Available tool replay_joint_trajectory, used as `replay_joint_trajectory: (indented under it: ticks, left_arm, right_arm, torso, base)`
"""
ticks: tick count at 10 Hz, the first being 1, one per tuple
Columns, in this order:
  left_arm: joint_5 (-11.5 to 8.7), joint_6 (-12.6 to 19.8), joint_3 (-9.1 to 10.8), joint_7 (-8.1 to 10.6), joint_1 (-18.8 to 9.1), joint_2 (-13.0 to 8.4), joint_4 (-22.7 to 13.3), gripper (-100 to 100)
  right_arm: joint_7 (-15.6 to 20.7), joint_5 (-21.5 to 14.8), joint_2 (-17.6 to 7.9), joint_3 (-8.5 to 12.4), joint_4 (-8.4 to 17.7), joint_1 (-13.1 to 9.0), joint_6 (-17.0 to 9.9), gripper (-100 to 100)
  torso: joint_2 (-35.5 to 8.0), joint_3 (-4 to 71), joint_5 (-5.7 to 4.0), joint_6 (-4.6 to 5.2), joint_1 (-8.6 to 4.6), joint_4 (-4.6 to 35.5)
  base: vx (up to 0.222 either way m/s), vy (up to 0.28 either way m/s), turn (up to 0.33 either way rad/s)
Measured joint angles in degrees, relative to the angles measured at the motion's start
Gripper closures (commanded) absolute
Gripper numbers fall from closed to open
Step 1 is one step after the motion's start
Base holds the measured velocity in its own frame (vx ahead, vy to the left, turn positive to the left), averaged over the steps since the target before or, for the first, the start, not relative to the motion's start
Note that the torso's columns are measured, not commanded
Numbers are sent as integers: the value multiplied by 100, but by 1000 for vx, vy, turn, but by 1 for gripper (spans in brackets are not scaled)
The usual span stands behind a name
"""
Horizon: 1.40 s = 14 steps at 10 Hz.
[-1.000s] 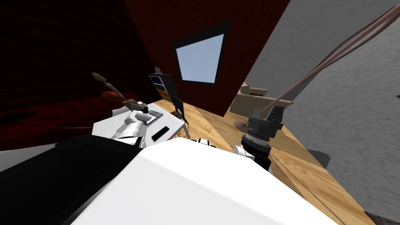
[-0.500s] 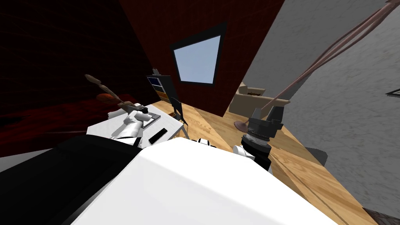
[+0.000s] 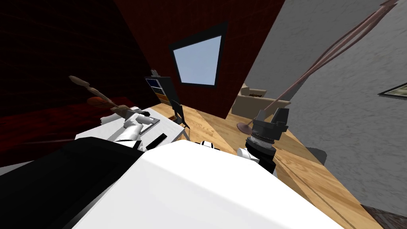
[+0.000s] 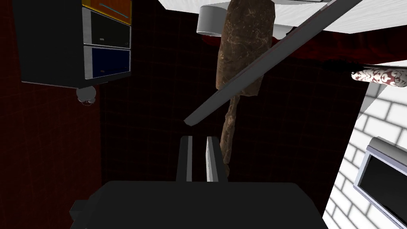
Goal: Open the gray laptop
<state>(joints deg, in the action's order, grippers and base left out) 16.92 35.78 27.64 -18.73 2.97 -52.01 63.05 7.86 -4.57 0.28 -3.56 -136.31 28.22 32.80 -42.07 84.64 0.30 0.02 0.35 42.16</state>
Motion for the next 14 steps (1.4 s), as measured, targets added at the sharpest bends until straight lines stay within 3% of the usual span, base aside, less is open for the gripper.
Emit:
replay_joint_trajectory:
  ticks: [3,5,6,9,12,13,14]
  left_arm:
    - [110,166,-238,-284,107,-11,-248,100]
    - [-16,238,-368,-512,249,-83,-368,100]
    - [-23,256,-379,-543,260,-79,-368,-100]
    - [-340,487,-334,-800,180,-313,-304,-100]
    - [-762,919,-235,-1124,241,-551,54,-100]
    - [-781,954,-231,-1153,239,-562,66,0]
    - [-778,951,-231,-1150,240,-561,64,0]
  right_arm:
    - [0,0,0,0,0,0,0,0]
    - [0,0,0,0,0,1,0,0]
    - [0,0,0,0,0,0,0,0]
    - [0,0,0,0,1,-2,0,0]
    - [0,0,0,0,0,-2,0,0]
    - [0,0,0,0,0,-1,0,0]
    - [0,0,0,0,0,-1,0,0]
  torso:
    - [-1,0,13,10,7,-3]
    - [-20,-9,-15,-10,-12,9]
    - [-39,-17,-30,-11,-28,16]
    - [-43,-21,-32,-5,-42,19]
    - [-15,-2,-30,0,-34,10]
    - [-8,0,-27,-4,-31,8]
    - [-8,1,-29,-2,-32,8]
  base:
    - [102,5,-69]
    - [79,0,-53]
    - [-12,0,-46]
    - [-61,-6,-46]
    - [-50,-4,-44]
    - [-6,-1,4]
    - [0,0,0]
